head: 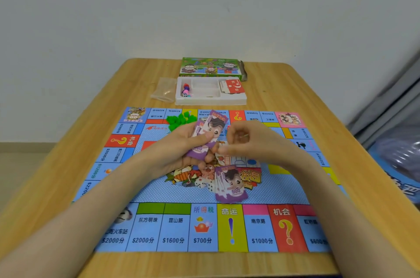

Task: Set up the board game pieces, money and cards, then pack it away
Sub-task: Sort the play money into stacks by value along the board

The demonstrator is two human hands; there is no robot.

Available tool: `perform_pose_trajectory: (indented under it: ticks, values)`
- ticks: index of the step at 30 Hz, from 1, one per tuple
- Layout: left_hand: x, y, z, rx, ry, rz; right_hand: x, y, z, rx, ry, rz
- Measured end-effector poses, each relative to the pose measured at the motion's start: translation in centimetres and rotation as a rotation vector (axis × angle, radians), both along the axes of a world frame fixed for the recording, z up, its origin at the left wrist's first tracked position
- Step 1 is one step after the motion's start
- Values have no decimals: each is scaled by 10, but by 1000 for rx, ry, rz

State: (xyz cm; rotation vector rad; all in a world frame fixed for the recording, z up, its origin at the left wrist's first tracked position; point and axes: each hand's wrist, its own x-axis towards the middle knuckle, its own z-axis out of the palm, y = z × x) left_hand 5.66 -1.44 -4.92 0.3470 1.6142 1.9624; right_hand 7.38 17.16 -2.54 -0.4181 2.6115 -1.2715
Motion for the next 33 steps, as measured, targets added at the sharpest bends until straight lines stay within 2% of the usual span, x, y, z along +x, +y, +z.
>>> perform_pose_trajectory:
  ticks: [3, 8, 12, 17, 23, 24, 26, 29, 31, 33]
  values:
    - [1, 0, 0, -37, 28, -17, 0, -1, 4, -275, 2, -107]
    - [2, 1, 1, -84, 90, -57, 0, -11, -4, -439, 165, -168]
    - [3, 1, 1, -95, 86, -45, -3, -11, -9, -467, 248, -181]
    - [2, 0, 1, -88, 82, -50, -1, -10, -9, -400, 299, -168]
    - [3, 1, 1, -69, 75, -25, -4, -3, -3, -496, 458, -348]
    - [3, 1, 1, -61, 71, -13, -3, 4, 2, -555, 410, -341]
    - [2, 1, 0, -36, 52, 13, 0, 16, 12, -622, 171, -231]
    - [2, 1, 1, -33, 42, 32, 5, 22, 18, -342, -113, 16]
    - [1, 2, 1, -35, 49, 31, 6, 18, 16, -148, -193, 113]
    - [1, 2, 1, -35, 49, 30, 5, 14, 13, -48, -244, 132]
